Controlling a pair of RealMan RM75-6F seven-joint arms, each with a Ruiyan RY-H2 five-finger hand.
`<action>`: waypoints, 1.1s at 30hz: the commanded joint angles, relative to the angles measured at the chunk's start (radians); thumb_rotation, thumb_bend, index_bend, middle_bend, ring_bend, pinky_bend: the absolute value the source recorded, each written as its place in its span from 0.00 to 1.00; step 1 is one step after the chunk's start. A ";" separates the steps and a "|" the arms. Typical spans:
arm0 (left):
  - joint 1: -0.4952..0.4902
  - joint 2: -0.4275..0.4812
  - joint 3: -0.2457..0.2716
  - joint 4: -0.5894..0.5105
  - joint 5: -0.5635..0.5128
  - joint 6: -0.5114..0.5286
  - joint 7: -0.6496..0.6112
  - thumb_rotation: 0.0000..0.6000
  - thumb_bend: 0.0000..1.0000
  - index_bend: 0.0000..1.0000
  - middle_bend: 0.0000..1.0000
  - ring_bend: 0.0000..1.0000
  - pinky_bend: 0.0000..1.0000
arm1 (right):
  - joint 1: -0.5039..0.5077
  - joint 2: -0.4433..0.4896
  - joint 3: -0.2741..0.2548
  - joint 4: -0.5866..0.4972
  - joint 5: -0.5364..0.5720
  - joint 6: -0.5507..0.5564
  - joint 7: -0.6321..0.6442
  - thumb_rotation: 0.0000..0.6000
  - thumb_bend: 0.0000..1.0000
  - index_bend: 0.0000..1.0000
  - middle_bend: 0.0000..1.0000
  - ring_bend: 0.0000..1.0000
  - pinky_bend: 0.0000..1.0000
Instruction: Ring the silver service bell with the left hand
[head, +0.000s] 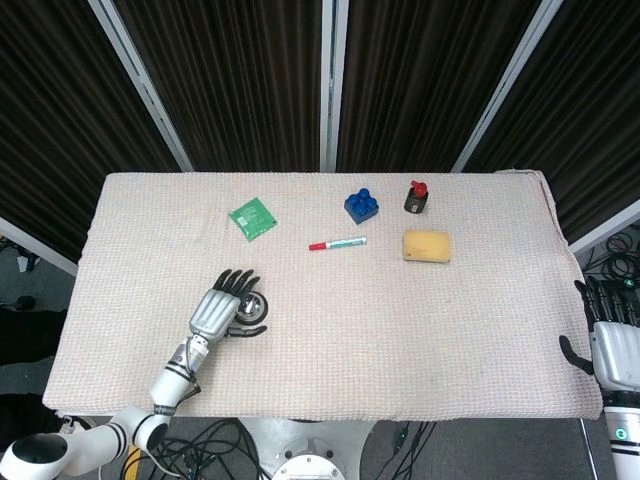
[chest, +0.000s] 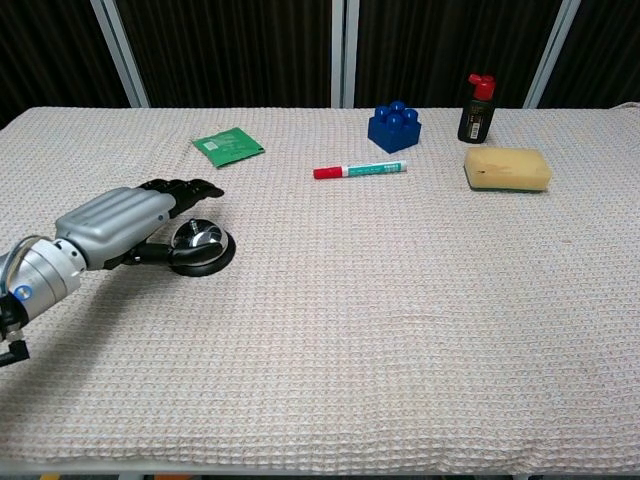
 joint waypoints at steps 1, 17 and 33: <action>-0.001 0.003 0.006 -0.013 0.006 0.004 0.004 0.00 0.00 0.00 0.00 0.00 0.00 | 0.001 -0.001 0.000 0.001 0.000 -0.002 0.000 1.00 0.24 0.00 0.00 0.00 0.00; -0.008 -0.006 0.012 -0.007 0.009 0.007 0.001 0.00 0.00 0.00 0.00 0.00 0.00 | 0.002 -0.003 0.001 0.009 0.003 -0.007 0.009 1.00 0.24 0.00 0.00 0.00 0.00; -0.008 -0.001 0.012 -0.016 0.000 0.006 0.003 0.00 0.00 0.00 0.00 0.00 0.00 | 0.003 -0.004 0.000 0.005 0.002 -0.006 0.001 1.00 0.24 0.00 0.00 0.00 0.00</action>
